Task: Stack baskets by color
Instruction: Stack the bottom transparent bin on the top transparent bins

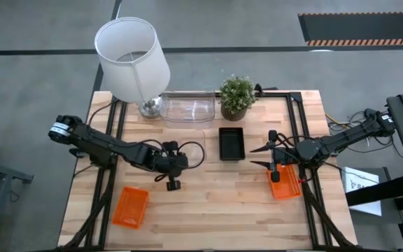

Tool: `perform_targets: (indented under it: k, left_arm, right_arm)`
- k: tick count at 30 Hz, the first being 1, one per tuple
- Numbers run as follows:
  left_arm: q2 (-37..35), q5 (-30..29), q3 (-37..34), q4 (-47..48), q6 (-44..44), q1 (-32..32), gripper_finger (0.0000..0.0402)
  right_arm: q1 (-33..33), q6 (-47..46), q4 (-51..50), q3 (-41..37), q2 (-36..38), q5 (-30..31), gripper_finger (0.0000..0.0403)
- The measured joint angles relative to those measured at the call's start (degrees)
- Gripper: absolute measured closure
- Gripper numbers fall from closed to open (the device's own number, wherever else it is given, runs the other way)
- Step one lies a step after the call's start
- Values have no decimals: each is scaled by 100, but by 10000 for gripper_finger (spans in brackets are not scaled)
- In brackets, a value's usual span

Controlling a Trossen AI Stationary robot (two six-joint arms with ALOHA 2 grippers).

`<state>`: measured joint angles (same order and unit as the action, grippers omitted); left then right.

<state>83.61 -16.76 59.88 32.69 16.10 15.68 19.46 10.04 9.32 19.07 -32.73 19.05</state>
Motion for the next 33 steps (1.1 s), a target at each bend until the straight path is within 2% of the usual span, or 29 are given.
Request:
perform_targets:
  k: [10,14,20,28,33]
  left_arm:
    - [-2,-91,1084,1002,-1013,7,401]
    - [-2,-272,1622,1269,-1743,9,401]
    - [-3,-489,2030,1272,-3053,-85,401]
    - [-5,-629,2049,1027,-4165,-758,401]
    - [59,-583,2031,974,-4507,-1333,401]
  right_arm:
    - [0,-1,1,0,0,2,243]
    - [0,-22,2,0,0,2,243]
    - [0,-24,4,-1,0,2,243]
    - [0,-66,7,-1,0,3,243]
    - [0,-122,5,0,-1,4,243]
